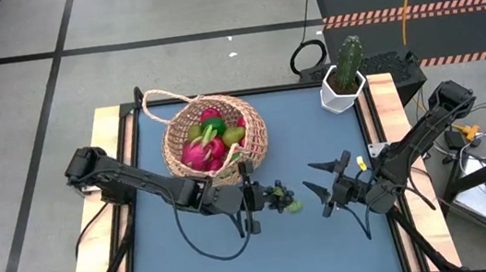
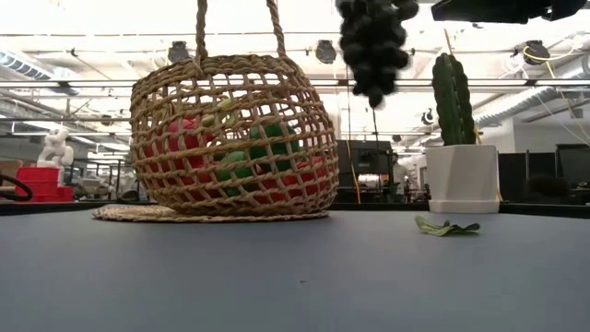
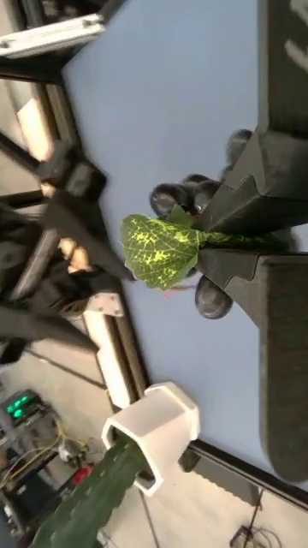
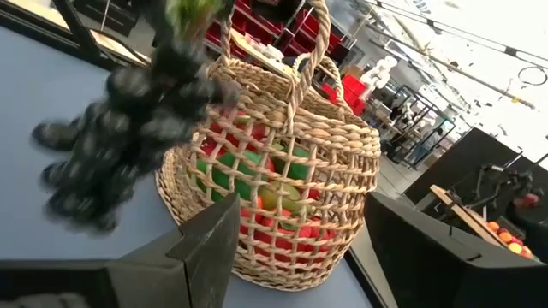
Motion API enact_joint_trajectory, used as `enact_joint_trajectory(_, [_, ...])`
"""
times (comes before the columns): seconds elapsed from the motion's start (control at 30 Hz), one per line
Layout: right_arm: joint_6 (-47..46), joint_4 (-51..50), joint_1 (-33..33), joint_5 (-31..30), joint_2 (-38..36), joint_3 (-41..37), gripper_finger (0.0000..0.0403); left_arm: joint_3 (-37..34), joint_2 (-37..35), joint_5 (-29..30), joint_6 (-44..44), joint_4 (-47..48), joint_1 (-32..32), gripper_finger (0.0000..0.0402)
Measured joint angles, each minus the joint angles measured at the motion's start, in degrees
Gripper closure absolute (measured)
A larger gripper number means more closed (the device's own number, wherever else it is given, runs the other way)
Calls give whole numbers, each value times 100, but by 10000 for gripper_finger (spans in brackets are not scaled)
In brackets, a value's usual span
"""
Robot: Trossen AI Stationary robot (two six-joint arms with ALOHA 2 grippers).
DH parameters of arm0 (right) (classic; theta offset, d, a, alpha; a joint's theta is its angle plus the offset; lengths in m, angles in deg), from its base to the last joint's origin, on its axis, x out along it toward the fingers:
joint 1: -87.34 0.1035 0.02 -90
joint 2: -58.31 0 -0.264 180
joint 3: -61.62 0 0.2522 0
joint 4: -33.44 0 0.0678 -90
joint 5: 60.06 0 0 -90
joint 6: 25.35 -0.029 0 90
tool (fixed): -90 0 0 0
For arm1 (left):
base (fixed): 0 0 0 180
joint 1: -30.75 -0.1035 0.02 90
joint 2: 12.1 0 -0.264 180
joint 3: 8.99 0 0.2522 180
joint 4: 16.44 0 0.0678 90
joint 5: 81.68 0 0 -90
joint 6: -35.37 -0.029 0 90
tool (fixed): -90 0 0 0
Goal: Build produce basket
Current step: Put the black grapes into the basket
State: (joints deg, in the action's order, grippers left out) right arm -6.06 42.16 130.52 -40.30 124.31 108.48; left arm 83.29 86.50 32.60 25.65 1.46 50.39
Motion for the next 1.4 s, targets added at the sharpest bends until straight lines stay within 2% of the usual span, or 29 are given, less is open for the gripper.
enact_joint_trajectory(0.27, [-275,-287,0,164,3,0,160,8,-571,178,235,280,81,382])
enact_joint_trajectory(0.47, [-362,-439,-2,287,2,0,160,14,-888,202,241,90,118,382])
enact_joint_trajectory(0.7, [-363,-442,-2,599,2,0,160,4,-1128,655,-32,-67,185,382])
enact_joint_trajectory(1.4, [-359,-442,-2,603,0,0,160,6,-1956,1199,-306,28,258,382])
